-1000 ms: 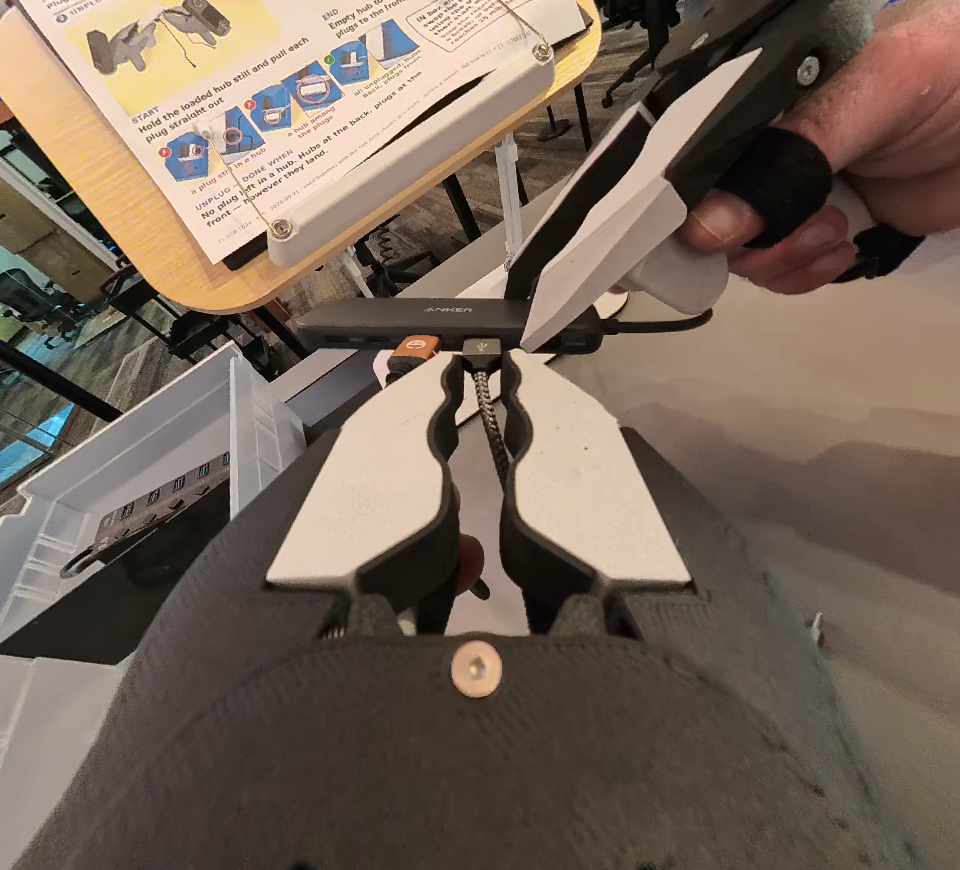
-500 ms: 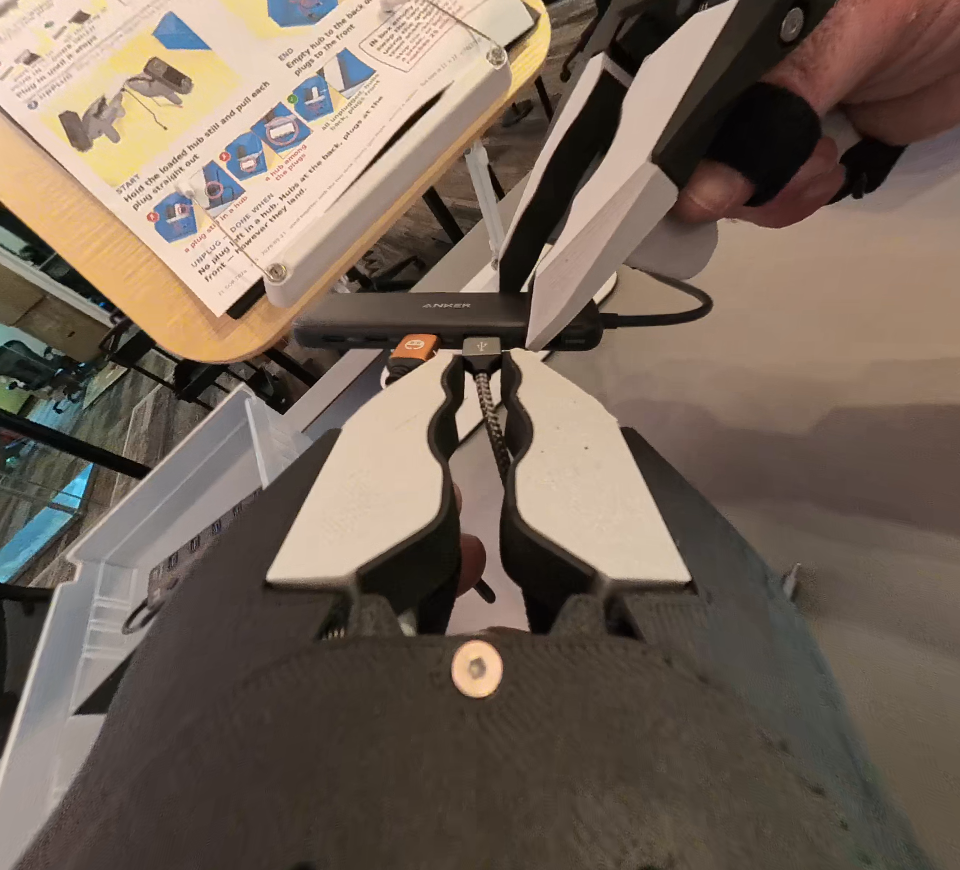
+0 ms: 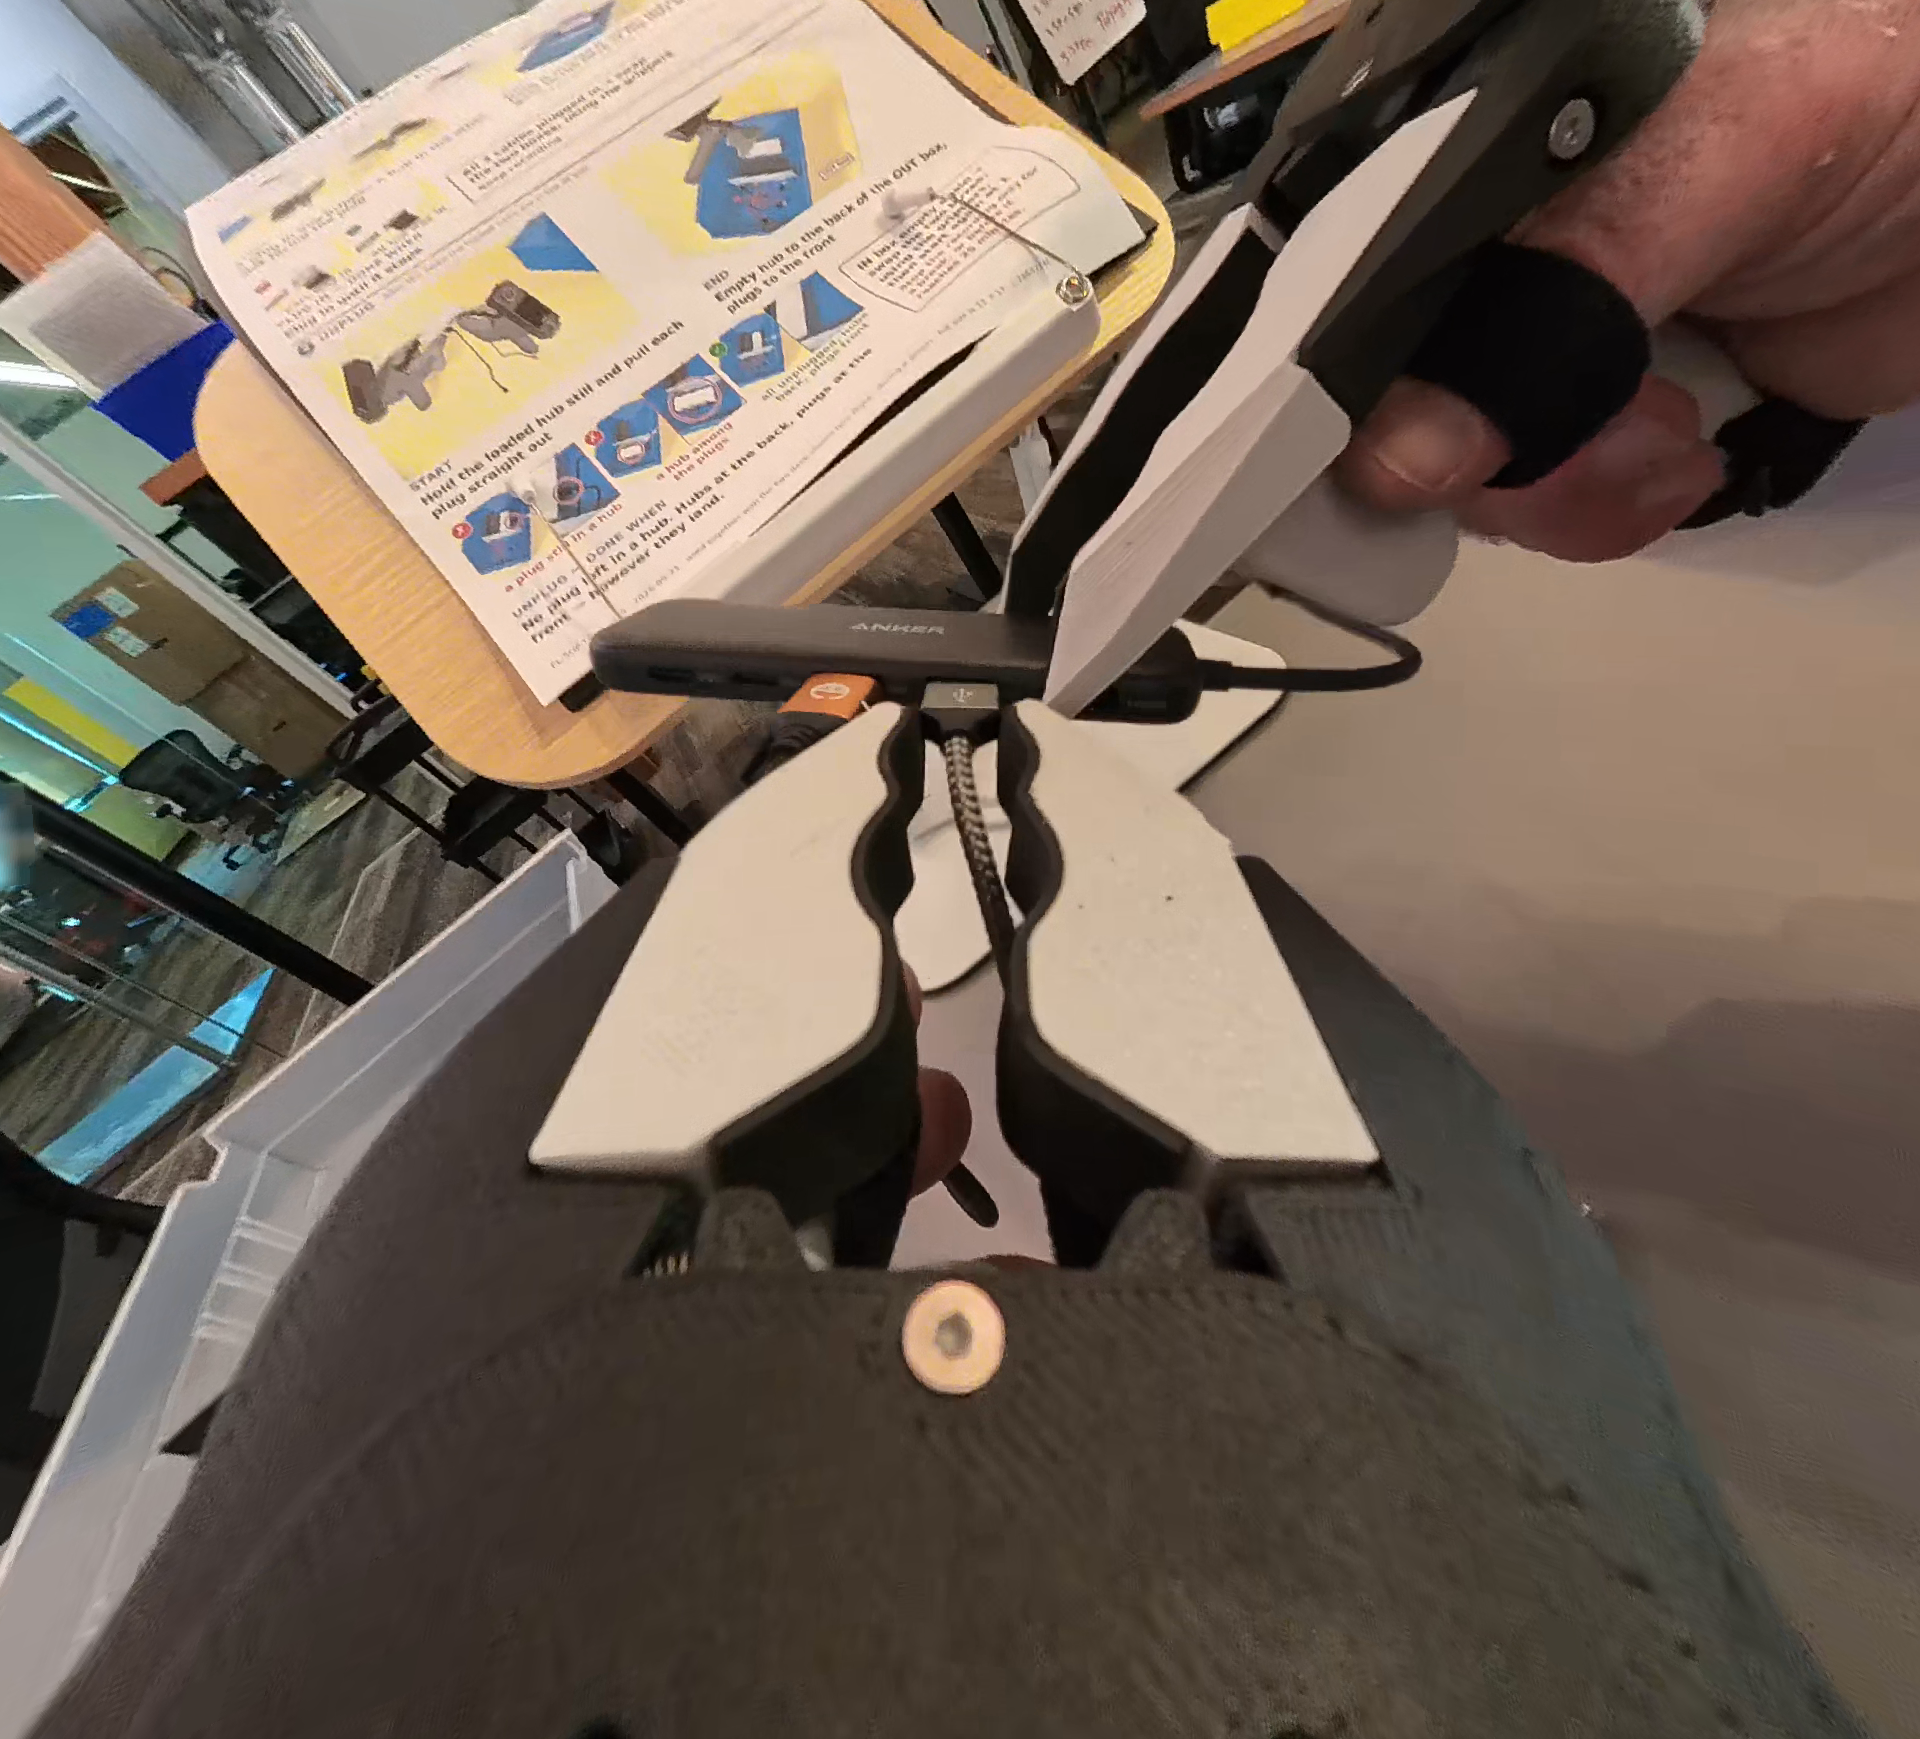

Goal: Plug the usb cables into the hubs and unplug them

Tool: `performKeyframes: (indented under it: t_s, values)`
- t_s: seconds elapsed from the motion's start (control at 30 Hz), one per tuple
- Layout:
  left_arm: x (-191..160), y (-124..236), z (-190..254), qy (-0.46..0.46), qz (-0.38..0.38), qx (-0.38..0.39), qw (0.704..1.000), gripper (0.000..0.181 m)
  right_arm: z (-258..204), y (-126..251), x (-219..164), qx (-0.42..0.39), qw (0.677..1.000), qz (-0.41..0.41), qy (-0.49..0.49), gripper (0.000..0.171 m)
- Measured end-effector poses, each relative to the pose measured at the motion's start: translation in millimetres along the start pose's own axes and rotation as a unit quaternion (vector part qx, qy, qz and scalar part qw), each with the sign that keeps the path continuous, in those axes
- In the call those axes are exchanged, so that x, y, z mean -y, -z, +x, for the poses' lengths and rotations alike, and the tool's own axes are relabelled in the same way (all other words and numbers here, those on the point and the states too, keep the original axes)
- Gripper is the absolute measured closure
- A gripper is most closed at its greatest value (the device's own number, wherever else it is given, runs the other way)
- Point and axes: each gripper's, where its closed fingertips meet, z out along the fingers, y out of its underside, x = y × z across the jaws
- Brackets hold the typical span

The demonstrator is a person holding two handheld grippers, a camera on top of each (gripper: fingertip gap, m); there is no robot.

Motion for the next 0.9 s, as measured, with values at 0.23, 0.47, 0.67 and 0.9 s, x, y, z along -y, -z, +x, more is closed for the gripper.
performKeyframes:
  t_s: [0.23,0.47,0.67,0.9]
  values:
    - [8.2,-2.9,2.7,-0.005,0.009,0.000,1.000,0.168,-0.6,-0.1,-4.1,0.000,1.000,-0.014,-0.006,0.125]
    - [6.9,-1.3,3.6,-0.006,0.012,0.003,1.000,0.168,-2.5,-4.8,-6.9,0.008,1.000,-0.015,-0.010,0.125]
    - [10.4,-1.9,2.9,-0.029,0.004,-0.007,1.000,0.168,-1.3,-3.6,-5.8,-0.008,0.999,-0.024,0.023,0.126]
    - [13.9,-2.9,2.0,-0.057,-0.002,-0.021,0.998,0.168,-0.9,-1.4,-4.0,-0.026,0.998,-0.039,0.043,0.127]
